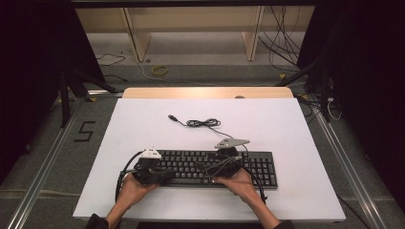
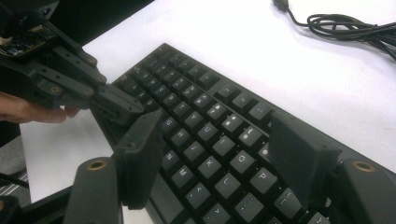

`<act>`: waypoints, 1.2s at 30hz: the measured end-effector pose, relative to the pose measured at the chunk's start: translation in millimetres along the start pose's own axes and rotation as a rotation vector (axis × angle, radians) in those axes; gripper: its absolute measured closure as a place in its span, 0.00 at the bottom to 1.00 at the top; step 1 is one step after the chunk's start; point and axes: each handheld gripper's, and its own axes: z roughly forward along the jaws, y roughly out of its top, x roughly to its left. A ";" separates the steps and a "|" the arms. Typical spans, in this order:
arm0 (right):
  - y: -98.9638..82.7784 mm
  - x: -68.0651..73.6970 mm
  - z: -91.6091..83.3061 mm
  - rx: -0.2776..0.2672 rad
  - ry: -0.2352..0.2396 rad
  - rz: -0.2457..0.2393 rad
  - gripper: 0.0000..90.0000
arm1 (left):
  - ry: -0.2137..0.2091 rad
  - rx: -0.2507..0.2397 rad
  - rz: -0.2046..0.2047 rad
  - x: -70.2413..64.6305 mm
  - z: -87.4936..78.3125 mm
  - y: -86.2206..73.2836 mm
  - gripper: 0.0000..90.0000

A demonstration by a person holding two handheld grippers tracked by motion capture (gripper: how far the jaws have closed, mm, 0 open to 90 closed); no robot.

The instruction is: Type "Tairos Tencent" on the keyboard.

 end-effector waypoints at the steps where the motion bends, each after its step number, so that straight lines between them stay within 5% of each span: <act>1: 0.0 0.0 0.0 0.000 0.000 -0.001 0.41 | -0.002 -0.002 -0.002 0.3 0.4 0.0 0.99; 7: -0.1 0.1 0.0 0.002 -0.002 0.002 0.41 | -0.004 0.021 0.003 0.4 2.8 -0.1 0.99; 18: 0.1 -0.2 -1.9 -0.005 0.001 0.002 0.41 | -0.015 -0.025 -0.002 0.7 -2.0 1.0 0.95; 36: -3.1 4.3 -2.9 -0.015 0.027 -0.008 0.40 | -0.015 -0.125 -0.098 11.2 -16.6 5.4 0.50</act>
